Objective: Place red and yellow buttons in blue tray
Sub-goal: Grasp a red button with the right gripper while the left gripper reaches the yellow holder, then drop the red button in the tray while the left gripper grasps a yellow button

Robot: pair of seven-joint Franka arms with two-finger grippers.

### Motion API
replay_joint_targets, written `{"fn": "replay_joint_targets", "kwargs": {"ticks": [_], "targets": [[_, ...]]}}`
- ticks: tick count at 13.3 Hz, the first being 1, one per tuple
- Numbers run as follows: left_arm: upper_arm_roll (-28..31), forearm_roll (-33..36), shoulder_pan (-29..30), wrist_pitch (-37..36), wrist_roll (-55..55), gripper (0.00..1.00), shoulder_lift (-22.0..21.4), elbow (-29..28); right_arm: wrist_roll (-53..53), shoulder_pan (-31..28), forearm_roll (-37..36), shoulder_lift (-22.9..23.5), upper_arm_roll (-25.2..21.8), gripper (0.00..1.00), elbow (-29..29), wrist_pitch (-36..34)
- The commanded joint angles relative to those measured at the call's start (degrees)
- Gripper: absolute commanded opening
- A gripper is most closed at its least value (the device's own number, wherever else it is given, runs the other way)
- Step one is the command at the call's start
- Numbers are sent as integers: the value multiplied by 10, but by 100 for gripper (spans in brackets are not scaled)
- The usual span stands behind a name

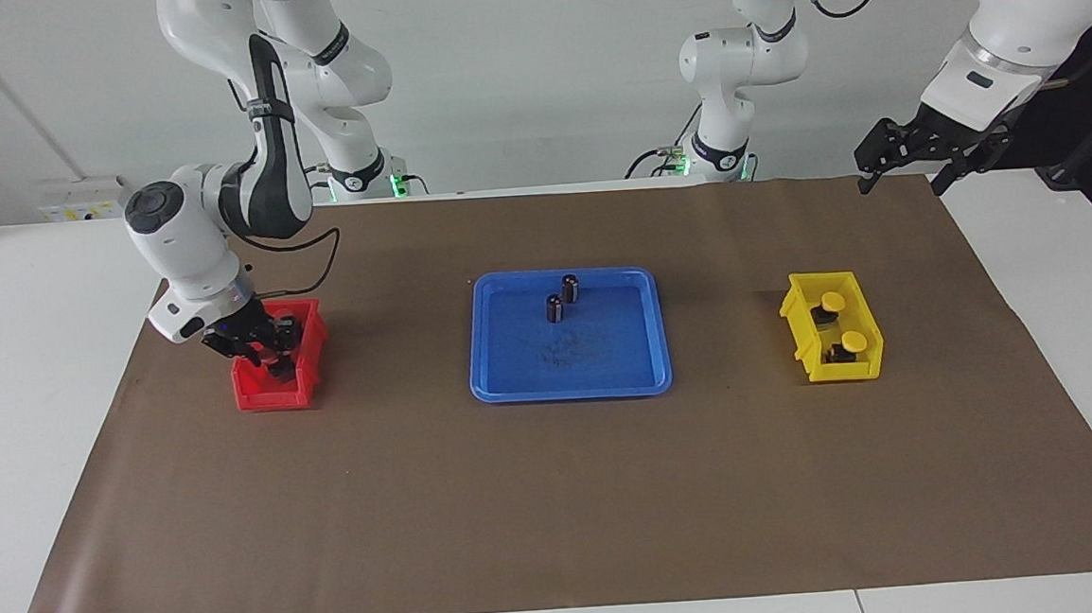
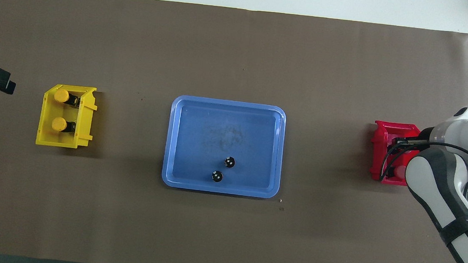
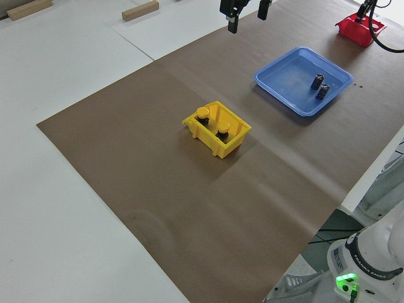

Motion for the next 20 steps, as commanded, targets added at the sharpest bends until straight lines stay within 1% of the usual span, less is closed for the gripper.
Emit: {"fn": "replay_joint_targets", "kwargs": {"ticks": [1, 2, 3, 5, 6, 7, 8, 9, 10, 11, 12, 14, 15, 16, 20], "targets": [[2, 10, 7, 151, -7, 99, -77, -175, -5, 0, 12, 9, 5, 14, 40, -47], [2, 10, 7, 196, -7, 97, -78, -211, -3, 5, 12, 17, 5, 14, 79, -87], [2, 10, 9, 222, -7, 95, -72, -226, -3, 6, 11, 29, 5, 14, 122, -132], [2, 10, 20, 255, -7, 84, -45, -228, -2, 17, 1, 52, 7, 14, 248, -256], [2, 10, 26, 268, -6, 81, -36, -228, 14, 38, 1, 73, 6, 14, 312, -306], [2, 11, 27, 281, -4, 78, -17, -228, 55, 61, 0, 94, 7, 14, 368, -345], [2, 19, 27, 289, -2, 77, -3, -229, 116, 100, 0, 110, 7, 14, 404, -358], [2, 25, 26, 305, -2, 77, 14, -230, 188, 147, 1, 120, 7, 14, 418, -350], [2, 25, 26, 326, -5, 75, 20, -242, 278, 190, 8, 122, 7, 14, 416, -313], [2, 25, 26, 343, -7, 75, 21, -254, 351, 233, 10, 131, 9, 14, 408, -262], [2, 25, 27, 358, -11, 75, 22, -272, 400, 272, 10, 149, 11, 14, 412, -236], [1, 25, 27, 403, -20, 75, 25, -302, 500, 339, -1, 205, 10, 14, 425, -212], [2, 24, 28, 419, -20, 75, 30, -313, 527, 363, -8, 226, 10, 14, 432, -191], [1, 25, 28, 425, -20, 75, 33, -316, 545, 376, -23, 232, 10, 14, 429, -172], [2, 24, 27, 454, -34, 75, 48, -328, 570, 403, -26, 243, 11, 14, 398, -128]]}}
